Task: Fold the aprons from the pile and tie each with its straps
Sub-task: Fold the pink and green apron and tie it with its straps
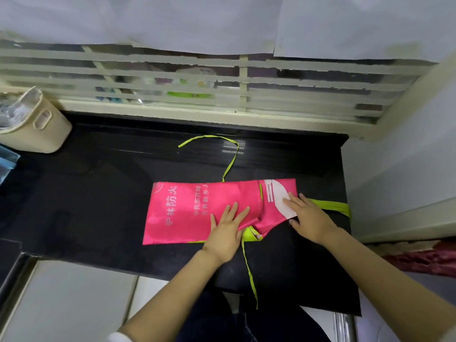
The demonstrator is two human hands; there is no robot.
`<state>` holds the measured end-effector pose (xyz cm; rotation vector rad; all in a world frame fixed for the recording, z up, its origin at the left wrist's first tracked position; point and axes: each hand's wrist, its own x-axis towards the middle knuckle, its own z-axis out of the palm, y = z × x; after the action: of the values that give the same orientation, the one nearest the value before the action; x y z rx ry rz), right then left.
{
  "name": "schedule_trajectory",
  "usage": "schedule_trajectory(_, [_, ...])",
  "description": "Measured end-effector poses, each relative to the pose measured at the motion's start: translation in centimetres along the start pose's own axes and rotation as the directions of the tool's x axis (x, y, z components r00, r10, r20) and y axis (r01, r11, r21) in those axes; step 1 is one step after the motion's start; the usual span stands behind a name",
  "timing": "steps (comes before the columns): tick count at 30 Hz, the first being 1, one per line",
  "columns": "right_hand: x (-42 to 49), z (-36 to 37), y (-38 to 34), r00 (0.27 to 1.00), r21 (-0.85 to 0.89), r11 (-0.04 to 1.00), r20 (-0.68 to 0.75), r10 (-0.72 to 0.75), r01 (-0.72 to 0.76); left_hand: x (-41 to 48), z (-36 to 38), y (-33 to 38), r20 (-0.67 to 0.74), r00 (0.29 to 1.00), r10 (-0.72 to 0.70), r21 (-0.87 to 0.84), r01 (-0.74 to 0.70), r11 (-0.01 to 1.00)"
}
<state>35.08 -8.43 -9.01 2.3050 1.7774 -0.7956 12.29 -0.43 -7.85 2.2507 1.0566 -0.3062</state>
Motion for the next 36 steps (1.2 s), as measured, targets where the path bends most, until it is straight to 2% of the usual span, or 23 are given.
schedule_trajectory(2, [0.0, -0.1, 0.2, 1.000, -0.028, 0.999, 0.003, -0.018, 0.018, 0.3, -0.6, 1.4, -0.106, 0.994, -0.022, -0.142, 0.007, 0.990])
schedule_trajectory(4, [0.0, -0.4, 0.4, 0.999, 0.002, 0.999, 0.009, -0.034, 0.034, 0.7, -0.6, 3.3, -0.148, 0.989, 0.004, -0.166, -0.029, 0.986])
schedule_trajectory(7, [0.3, -0.9, 1.3, 0.998, 0.195, 0.980, 0.042, -0.049, 0.040, 1.4, 0.8, 5.8, -0.094, 0.993, 0.073, -0.057, -0.079, 0.995])
schedule_trajectory(10, [1.0, -1.3, 1.9, 0.997, 0.411, 0.912, 0.079, -0.027, -0.008, 2.2, 2.7, 6.8, -0.026, 0.998, 0.054, 0.063, -0.053, 0.997])
schedule_trajectory(13, [1.3, -2.0, 1.7, 0.995, 0.570, 0.820, 0.103, -0.017, -0.046, 2.7, 3.9, 7.6, -0.013, 0.999, 0.038, 0.074, -0.037, 0.997])
schedule_trajectory(16, [1.0, -2.3, 1.5, 0.999, 0.676, 0.735, 0.044, 0.024, -0.047, 3.2, 4.6, 8.3, -0.005, 1.000, 0.015, 0.065, -0.014, 0.998])
schedule_trajectory(19, [0.9, -2.0, 1.6, 0.996, 0.620, 0.783, -0.018, 0.086, -0.056, 3.5, 5.3, 8.9, 0.034, 0.999, 0.016, 0.083, -0.018, 0.996])
schedule_trajectory(22, [1.4, -1.3, 1.8, 0.980, 0.588, 0.803, -0.082, 0.183, -0.101, 3.4, 4.9, 8.9, 0.096, 0.992, 0.076, 0.015, -0.078, 0.997])
schedule_trajectory(25, [1.3, -1.2, 2.1, 0.975, 0.613, 0.786, -0.116, 0.191, -0.080, 3.0, 3.6, 8.3, -0.011, 0.998, 0.069, -0.135, -0.070, 0.988])
schedule_trajectory(27, [1.1, -1.2, 2.1, 0.971, 0.627, 0.776, -0.140, 0.193, -0.064, 2.7, 3.4, 7.6, -0.101, 0.995, 0.014, -0.022, -0.017, 1.000])
schedule_trajectory(30, [1.2, -0.9, 2.3, 0.964, 0.651, 0.755, -0.144, 0.224, -0.078, 2.6, 3.6, 6.8, -0.108, 0.989, -0.105, 0.162, 0.122, 0.979])
schedule_trajectory(32, [1.2, -1.0, 2.4, 0.963, 0.647, 0.759, -0.156, 0.219, -0.067, 2.7, 4.1, 6.6, -0.085, 0.985, -0.152, 0.187, 0.166, 0.968])
schedule_trajectory(36, [1.4, -1.1, 2.5, 0.959, 0.630, 0.774, -0.174, 0.223, -0.066, 2.9, 5.1, 6.6, -0.073, 0.990, -0.123, 0.228, 0.136, 0.964])
